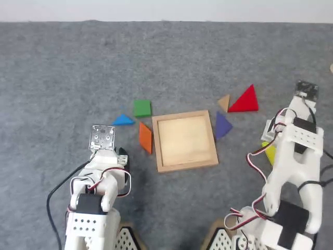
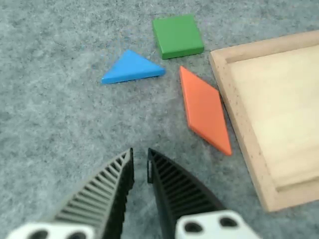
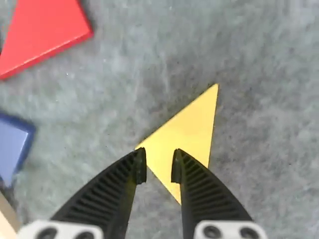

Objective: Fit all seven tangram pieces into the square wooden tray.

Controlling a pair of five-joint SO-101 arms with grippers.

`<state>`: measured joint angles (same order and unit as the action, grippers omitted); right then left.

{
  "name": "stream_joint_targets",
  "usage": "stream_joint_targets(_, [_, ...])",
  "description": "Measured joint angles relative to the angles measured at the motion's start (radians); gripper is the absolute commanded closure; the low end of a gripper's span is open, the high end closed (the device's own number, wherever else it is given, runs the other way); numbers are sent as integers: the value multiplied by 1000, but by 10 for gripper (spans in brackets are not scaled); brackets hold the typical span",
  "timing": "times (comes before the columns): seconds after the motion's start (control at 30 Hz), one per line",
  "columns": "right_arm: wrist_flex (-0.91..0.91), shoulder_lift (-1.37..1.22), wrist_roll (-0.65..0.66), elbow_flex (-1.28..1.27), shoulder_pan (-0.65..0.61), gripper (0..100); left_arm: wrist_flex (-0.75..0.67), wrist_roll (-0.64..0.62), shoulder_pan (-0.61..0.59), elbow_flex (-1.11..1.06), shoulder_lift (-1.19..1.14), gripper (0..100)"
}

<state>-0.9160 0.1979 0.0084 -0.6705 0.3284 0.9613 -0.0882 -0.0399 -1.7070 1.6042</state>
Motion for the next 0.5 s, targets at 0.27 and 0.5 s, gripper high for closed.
stream_joint_targets(0.27, [-91,-146,411,-71,-207,883,0,0,0,0,0,946])
stream_joint_targets(0.5, [-150,-167,531,-51,-215,883,0,0,0,0,0,946])
